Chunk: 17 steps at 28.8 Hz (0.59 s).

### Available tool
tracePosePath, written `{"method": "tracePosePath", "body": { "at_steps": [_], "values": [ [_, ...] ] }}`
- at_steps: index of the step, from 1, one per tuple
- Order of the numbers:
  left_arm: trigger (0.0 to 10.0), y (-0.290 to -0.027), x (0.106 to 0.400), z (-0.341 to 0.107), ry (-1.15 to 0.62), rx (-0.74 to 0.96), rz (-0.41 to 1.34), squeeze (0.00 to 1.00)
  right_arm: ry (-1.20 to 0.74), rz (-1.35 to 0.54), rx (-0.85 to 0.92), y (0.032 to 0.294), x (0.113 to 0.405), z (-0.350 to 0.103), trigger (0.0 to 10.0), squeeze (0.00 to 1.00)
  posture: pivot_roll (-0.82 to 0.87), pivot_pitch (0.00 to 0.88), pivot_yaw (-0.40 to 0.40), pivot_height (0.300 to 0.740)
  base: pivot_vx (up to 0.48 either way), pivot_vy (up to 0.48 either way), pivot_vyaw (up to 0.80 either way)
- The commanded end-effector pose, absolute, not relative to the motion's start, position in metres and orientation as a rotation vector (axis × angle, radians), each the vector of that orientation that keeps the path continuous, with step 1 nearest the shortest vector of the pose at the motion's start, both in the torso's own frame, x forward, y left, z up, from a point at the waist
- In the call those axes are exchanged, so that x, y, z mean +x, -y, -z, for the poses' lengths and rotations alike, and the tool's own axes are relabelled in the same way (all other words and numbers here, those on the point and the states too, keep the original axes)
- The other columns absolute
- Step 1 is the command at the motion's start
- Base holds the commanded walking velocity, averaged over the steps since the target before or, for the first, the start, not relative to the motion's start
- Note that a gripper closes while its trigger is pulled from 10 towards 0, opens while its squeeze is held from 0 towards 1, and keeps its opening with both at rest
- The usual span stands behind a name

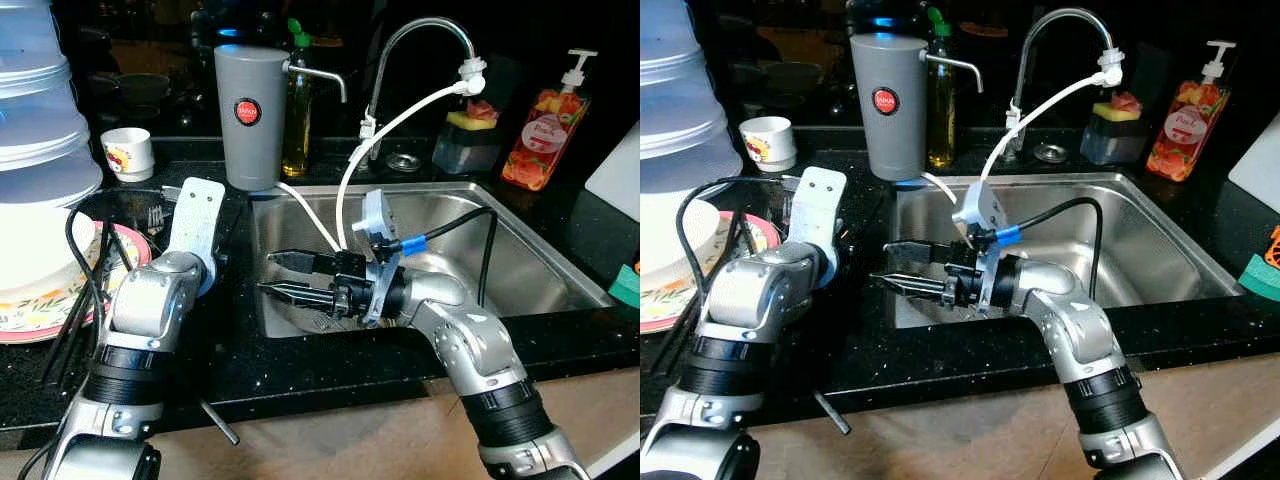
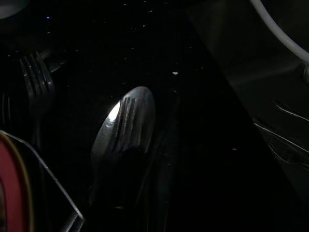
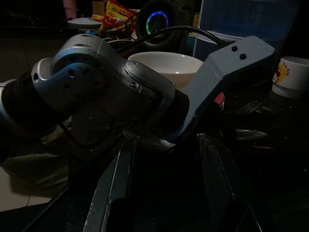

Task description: Kitchen organization

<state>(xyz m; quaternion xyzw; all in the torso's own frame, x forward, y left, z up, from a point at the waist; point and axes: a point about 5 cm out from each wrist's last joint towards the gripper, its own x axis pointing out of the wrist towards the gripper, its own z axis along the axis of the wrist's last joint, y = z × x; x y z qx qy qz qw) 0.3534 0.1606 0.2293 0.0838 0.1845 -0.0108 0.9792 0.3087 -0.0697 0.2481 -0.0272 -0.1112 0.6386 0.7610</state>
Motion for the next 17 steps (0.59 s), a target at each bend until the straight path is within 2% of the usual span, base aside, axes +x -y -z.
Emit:
{"method": "tracePosePath", "body": {
  "at_steps": [1, 17],
  "values": [
    [0.0, -0.161, 0.352, -0.223, -0.401, 0.182, 0.027, 0.0, 0.23, -1.396, -0.068, 0.069, 0.308, -0.245, 10.0, 0.0, -0.03, 0.057, -0.044, 0.74, 0.0, 0.0, 0.0],
    [0.0, -0.172, 0.356, -0.235, -0.328, 0.177, -0.052, 0.0, 0.23, -1.375, -0.057, 0.069, 0.31, -0.245, 10.0, 0.0, -0.03, 0.055, -0.044, 0.74, 0.0, 0.0, 0.0]
  ]
}}
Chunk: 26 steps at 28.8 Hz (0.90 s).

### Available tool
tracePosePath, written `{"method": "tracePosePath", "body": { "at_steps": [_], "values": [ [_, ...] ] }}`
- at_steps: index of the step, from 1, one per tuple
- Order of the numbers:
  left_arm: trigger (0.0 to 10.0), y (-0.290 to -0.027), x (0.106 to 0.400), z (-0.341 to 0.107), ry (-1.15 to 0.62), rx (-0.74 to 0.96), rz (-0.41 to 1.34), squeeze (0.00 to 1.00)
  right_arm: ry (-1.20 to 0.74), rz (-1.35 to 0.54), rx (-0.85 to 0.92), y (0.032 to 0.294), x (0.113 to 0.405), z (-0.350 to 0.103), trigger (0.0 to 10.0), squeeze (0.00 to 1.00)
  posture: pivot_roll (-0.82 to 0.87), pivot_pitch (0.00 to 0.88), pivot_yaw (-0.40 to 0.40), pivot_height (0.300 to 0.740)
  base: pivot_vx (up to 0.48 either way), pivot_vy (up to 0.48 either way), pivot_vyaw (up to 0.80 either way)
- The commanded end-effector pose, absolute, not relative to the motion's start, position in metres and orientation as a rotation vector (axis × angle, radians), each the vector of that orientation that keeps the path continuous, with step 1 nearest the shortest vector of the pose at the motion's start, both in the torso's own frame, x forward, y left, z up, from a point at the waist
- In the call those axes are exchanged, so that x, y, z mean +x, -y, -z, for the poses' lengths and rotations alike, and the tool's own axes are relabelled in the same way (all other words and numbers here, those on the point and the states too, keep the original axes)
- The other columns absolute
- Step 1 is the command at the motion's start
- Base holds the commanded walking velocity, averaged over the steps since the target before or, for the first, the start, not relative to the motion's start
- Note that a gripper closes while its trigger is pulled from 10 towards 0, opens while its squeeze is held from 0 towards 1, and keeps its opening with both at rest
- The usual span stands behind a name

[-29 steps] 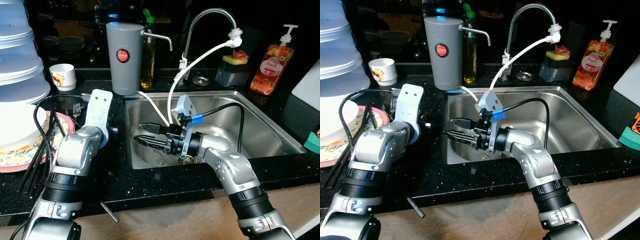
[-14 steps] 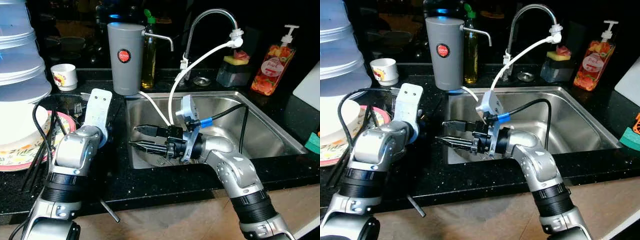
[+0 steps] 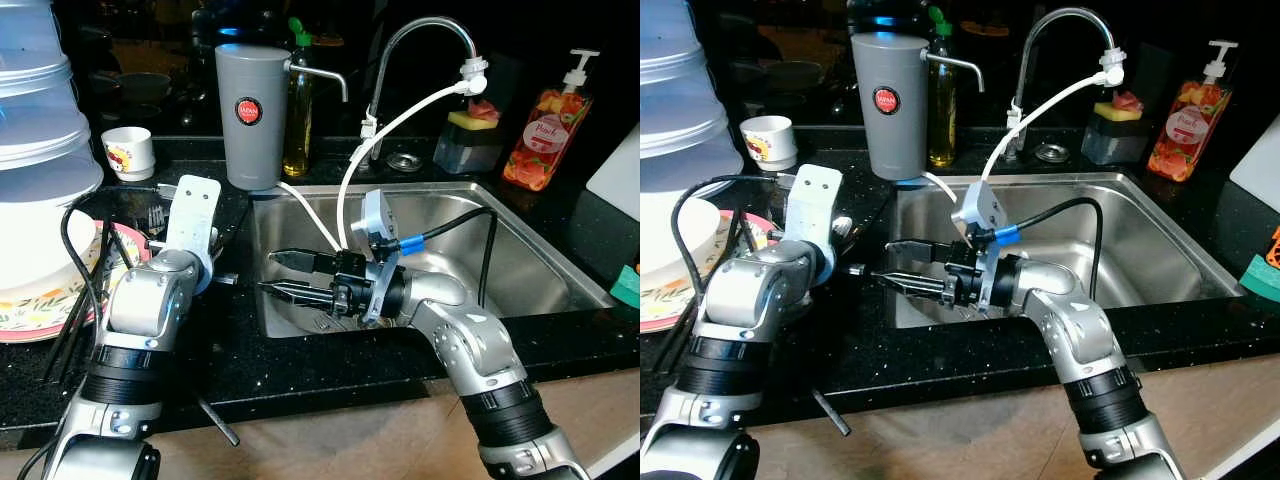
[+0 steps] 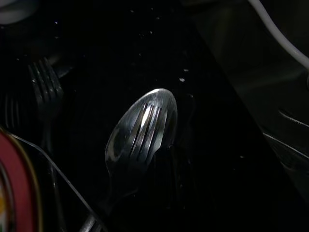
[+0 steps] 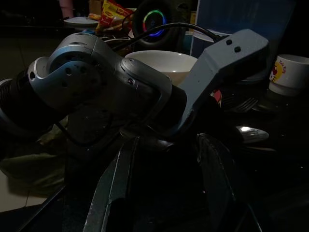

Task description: Kitchen organization

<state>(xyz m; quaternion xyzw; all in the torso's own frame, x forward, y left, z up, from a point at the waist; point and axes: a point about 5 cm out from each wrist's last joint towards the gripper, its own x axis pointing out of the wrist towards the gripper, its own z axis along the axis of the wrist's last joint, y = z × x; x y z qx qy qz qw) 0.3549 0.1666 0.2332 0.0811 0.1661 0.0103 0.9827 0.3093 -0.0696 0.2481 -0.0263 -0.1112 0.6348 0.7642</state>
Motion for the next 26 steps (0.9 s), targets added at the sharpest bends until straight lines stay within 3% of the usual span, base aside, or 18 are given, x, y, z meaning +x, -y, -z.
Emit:
{"method": "tracePosePath", "body": {
  "at_steps": [1, 11, 16, 19, 20, 21, 22, 23, 26],
  "values": [
    [0.0, -0.175, 0.358, -0.242, -0.278, 0.171, -0.072, 0.0, 0.233, -1.372, -0.052, 0.069, 0.31, -0.246, 10.0, 0.0, -0.03, 0.055, -0.044, 0.74, 0.0, 0.0, 0.0],
    [0.0, -0.176, 0.362, -0.283, -0.014, 0.138, -0.114, 0.0, 0.241, -1.361, -0.041, 0.07, 0.312, -0.248, 10.0, 0.0, -0.03, 0.053, -0.043, 0.74, 0.0, 0.0, 0.0],
    [0.0, -0.175, 0.362, -0.285, -0.002, 0.13, -0.109, 0.0, 0.243, -1.36, -0.038, 0.07, 0.312, -0.249, 10.0, 0.0, -0.03, 0.053, -0.042, 0.74, 0.0, 0.0, 0.0],
    [0.0, -0.176, 0.362, -0.269, -0.123, 0.206, -0.116, 0.0, 0.243, -1.36, -0.038, 0.07, 0.312, -0.249, 10.0, 0.0, -0.03, 0.053, -0.041, 0.74, 0.0, 0.0, 0.0],
    [2.0, -0.176, 0.361, -0.263, -0.158, 0.234, -0.11, 0.0, 0.242, -1.36, -0.038, 0.07, 0.312, -0.249, 10.0, 0.0, -0.03, 0.055, -0.04, 0.74, 0.0, 0.0, 0.0],
    [5.3, -0.177, 0.361, -0.26, -0.178, 0.26, -0.113, 0.0, 0.242, -1.358, -0.04, 0.07, 0.312, -0.249, 10.0, 0.0, -0.03, 0.055, -0.04, 0.74, 0.0, 0.0, 0.0],
    [10.0, -0.179, 0.36, -0.257, -0.187, 0.267, -0.127, 0.49, 0.241, -1.357, -0.041, 0.071, 0.312, -0.248, 10.0, 0.0, -0.03, 0.055, -0.039, 0.74, 0.0, 0.0, 0.0],
    [10.0, -0.18, 0.36, -0.255, -0.201, 0.243, -0.129, 1.0, 0.24, -1.356, -0.041, 0.071, 0.312, -0.248, 10.0, 0.0, -0.03, 0.055, -0.039, 0.74, 0.0, 0.0, 0.0],
    [10.0, -0.18, 0.358, -0.254, -0.213, 0.188, -0.137, 1.0, 0.238, -1.356, -0.042, 0.071, 0.312, -0.248, 10.0, 0.0, -0.03, 0.055, -0.039, 0.74, 0.0, 0.0, 0.0]
  ]
}}
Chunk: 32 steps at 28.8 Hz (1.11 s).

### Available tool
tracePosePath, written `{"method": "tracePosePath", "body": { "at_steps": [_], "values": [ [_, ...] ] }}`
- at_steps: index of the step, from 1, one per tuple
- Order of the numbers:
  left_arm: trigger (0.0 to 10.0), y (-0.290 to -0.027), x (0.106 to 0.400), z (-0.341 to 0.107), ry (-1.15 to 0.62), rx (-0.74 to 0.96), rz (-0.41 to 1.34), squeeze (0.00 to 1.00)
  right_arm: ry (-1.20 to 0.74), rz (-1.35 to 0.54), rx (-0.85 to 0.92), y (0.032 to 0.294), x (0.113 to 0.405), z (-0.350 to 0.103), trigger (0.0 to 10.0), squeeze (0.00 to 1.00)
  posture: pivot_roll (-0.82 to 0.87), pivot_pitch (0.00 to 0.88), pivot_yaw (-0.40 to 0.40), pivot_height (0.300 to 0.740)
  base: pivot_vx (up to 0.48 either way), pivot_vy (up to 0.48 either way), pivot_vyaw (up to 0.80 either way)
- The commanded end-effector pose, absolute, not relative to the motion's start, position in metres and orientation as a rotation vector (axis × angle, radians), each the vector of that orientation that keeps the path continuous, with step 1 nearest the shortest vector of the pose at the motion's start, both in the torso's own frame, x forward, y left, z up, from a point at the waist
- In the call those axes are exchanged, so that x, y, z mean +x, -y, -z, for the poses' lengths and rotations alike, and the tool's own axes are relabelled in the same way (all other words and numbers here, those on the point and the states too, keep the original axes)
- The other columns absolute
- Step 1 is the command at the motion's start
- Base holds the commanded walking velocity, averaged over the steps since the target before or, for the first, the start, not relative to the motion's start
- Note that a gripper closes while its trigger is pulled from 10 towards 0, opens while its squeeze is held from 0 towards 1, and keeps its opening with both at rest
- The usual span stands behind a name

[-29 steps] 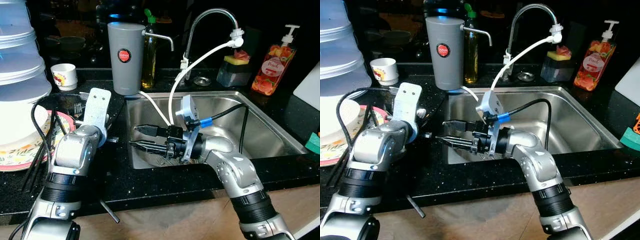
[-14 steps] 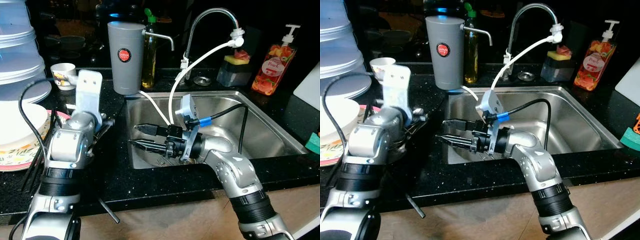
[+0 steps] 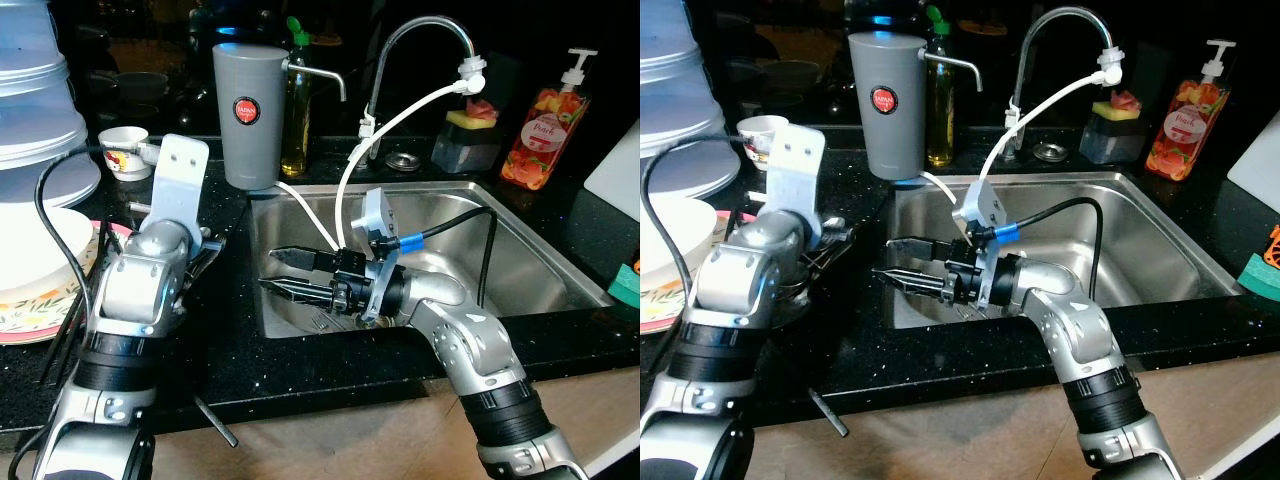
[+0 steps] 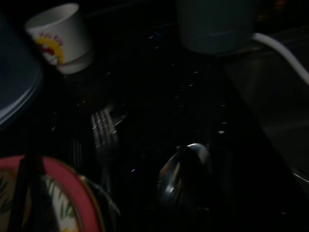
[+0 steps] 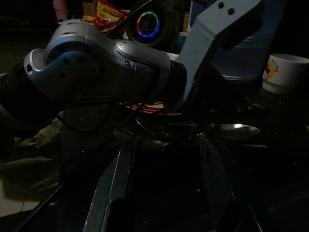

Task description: Kitchen organization

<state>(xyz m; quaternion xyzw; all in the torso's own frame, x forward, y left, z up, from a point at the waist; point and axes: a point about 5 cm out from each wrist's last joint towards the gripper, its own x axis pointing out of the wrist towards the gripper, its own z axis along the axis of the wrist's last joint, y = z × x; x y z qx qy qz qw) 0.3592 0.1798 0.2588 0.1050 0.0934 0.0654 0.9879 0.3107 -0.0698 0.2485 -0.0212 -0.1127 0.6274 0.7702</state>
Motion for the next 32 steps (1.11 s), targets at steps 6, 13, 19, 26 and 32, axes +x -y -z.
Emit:
{"method": "tracePosePath", "body": {
  "at_steps": [6, 13, 19, 26, 32],
  "values": [
    [10.0, -0.176, 0.352, -0.246, -0.244, 0.152, -0.14, 1.0, 0.235, -1.361, -0.038, 0.07, 0.312, -0.247, 10.0, 0.0, -0.03, 0.059, -0.042, 0.74, 0.0, 0.0, 0.0],
    [10.0, -0.173, 0.349, -0.248, -0.27, 0.091, -0.142, 1.0, 0.234, -1.364, -0.044, 0.071, 0.312, -0.248, 10.0, 0.0, -0.02, 0.059, -0.04, 0.74, 0.0, 0.0, 0.0],
    [10.0, -0.169, 0.342, -0.24, -0.301, 0.084, -0.159, 1.0, 0.234, -1.364, -0.043, 0.072, 0.312, -0.248, 10.0, 0.0, -0.02, 0.062, -0.038, 0.74, 0.0, 0.0, 0.0],
    [10.0, -0.165, 0.335, -0.235, -0.328, 0.111, -0.144, 0.0, 0.234, -1.363, -0.045, 0.072, 0.312, -0.248, 10.0, 0.0, -0.03, 0.064, -0.039, 0.74, 0.0, 0.0, 0.0],
    [10.0, -0.166, 0.332, -0.234, -0.336, 0.108, -0.164, 0.0, 0.233, -1.365, -0.044, 0.072, 0.311, -0.247, 10.0, 0.0, -0.02, 0.061, -0.038, 0.74, 0.0, 0.0, 0.0]
  ]
}}
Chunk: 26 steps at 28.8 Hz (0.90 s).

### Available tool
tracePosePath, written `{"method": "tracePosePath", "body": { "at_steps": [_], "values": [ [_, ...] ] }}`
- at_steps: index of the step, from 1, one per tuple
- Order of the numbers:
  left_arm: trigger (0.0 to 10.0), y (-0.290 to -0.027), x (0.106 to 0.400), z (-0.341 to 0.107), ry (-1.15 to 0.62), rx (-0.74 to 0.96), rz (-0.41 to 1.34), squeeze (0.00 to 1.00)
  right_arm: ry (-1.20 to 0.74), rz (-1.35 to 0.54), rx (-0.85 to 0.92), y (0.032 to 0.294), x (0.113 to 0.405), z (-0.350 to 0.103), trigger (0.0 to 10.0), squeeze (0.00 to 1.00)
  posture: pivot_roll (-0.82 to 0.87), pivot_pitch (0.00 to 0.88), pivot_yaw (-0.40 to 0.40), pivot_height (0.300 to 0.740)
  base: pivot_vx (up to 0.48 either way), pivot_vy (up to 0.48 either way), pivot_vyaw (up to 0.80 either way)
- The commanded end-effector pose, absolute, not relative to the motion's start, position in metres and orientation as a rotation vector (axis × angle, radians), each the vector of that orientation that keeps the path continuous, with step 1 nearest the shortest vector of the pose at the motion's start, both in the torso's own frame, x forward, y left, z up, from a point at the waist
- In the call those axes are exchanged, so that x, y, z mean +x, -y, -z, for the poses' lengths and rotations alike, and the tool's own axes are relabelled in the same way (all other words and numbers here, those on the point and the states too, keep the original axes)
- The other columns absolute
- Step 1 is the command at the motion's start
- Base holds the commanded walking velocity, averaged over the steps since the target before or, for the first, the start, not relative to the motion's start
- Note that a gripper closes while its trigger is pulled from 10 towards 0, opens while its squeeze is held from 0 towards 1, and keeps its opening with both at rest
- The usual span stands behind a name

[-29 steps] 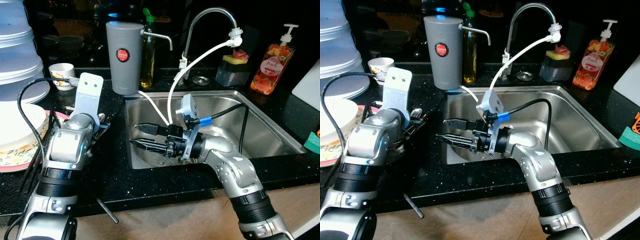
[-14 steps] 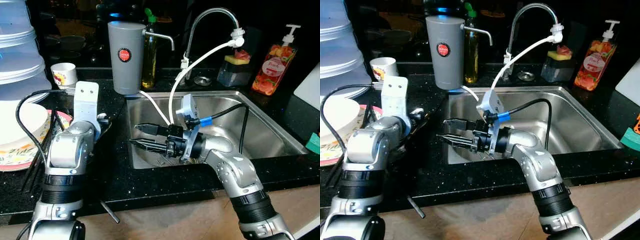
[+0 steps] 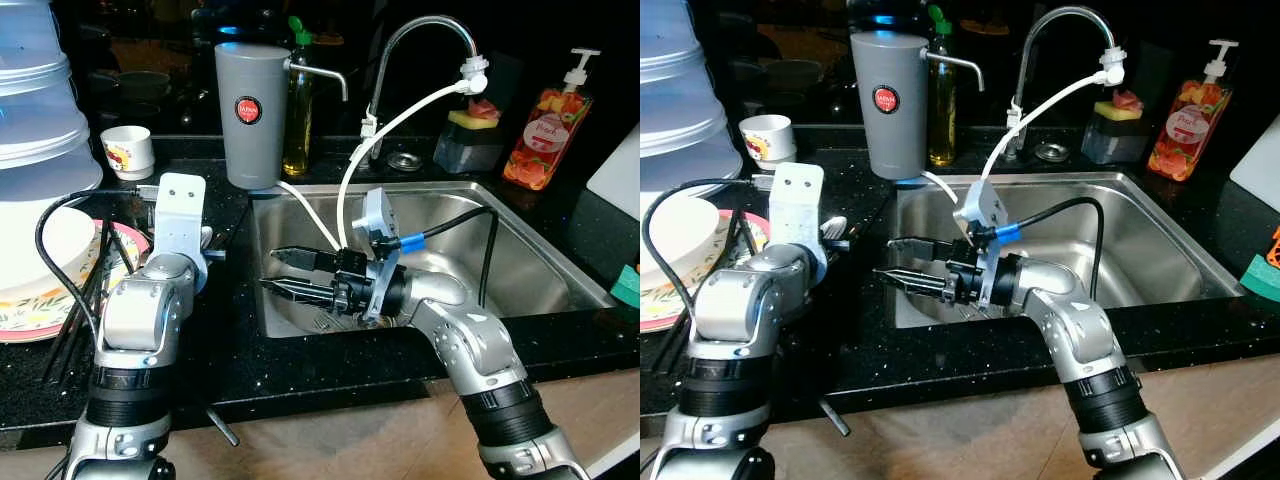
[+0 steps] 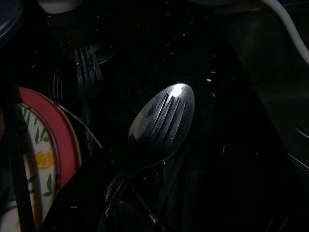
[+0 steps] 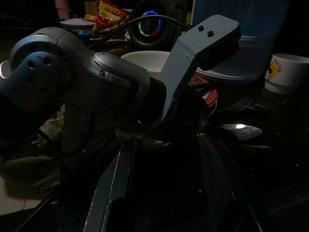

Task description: Kitchen organization

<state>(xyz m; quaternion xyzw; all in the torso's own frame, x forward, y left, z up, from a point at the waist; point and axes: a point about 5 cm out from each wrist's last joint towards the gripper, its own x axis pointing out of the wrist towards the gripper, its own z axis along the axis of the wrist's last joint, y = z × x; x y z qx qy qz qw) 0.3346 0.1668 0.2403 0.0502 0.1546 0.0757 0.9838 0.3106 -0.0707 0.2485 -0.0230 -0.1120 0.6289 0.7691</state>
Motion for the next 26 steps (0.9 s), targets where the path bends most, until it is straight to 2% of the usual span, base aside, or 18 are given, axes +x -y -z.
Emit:
{"method": "tracePosePath", "body": {
  "at_steps": [1, 9, 10, 11, 12, 13, 14, 15, 26],
  "values": [
    [10.0, -0.166, 0.332, -0.234, -0.336, 0.108, -0.166, 0.0, 0.233, -1.365, -0.044, 0.072, 0.311, -0.247, 10.0, 0.0, -0.02, 0.061, -0.038, 0.74, 0.0, 0.0, 0.0],
    [10.0, -0.166, 0.33, -0.231, -0.347, 0.109, -0.165, 0.0, 0.232, -1.367, -0.043, 0.072, 0.311, -0.247, 10.0, 0.0, -0.02, 0.059, -0.036, 0.74, 0.0, 0.0, 0.0],
    [7.9, -0.166, 0.33, -0.23, -0.352, 0.107, -0.163, 0.0, 0.232, -1.367, -0.043, 0.071, 0.311, -0.247, 10.0, 0.0, -0.02, 0.059, -0.036, 0.74, 0.0, 0.0, 0.0],
    [3.9, -0.167, 0.33, -0.227, -0.358, 0.113, -0.162, 0.0, 0.232, -1.366, -0.044, 0.071, 0.311, -0.246, 10.0, 0.0, -0.02, 0.055, -0.035, 0.74, 0.0, 0.0, 0.0],
    [3.9, -0.167, 0.33, -0.227, -0.358, 0.113, -0.162, 0.0, 0.232, -1.366, -0.044, 0.071, 0.311, -0.246, 10.0, 0.0, -0.02, 0.055, -0.035, 0.74, 0.0, 0.0, 0.0],
    [1.5, -0.168, 0.33, -0.226, -0.362, 0.116, -0.162, 0.0, 0.232, -1.366, -0.044, 0.071, 0.311, -0.246, 10.0, 0.0, -0.02, 0.055, -0.034, 0.74, 0.0, 0.0, 0.0],
    [1.5, -0.168, 0.33, -0.226, -0.362, 0.116, -0.162, 0.0, 0.232, -1.366, -0.044, 0.071, 0.311, -0.246, 10.0, 0.0, -0.02, 0.055, -0.034, 0.74, 0.0, 0.0, 0.0],
    [0.0, -0.169, 0.329, -0.225, -0.366, 0.117, -0.16, 0.0, 0.232, -1.366, -0.045, 0.071, 0.311, -0.246, 10.0, 0.0, -0.02, 0.054, -0.034, 0.74, 0.0, 0.0, 0.0],
    [0.0, -0.171, 0.331, -0.224, -0.363, 0.115, -0.154, 0.0, 0.232, -1.36, -0.047, 0.072, 0.311, -0.246, 10.0, 0.0, -0.02, 0.044, -0.033, 0.74, 0.0, 0.0, 0.0]
  ]
}}
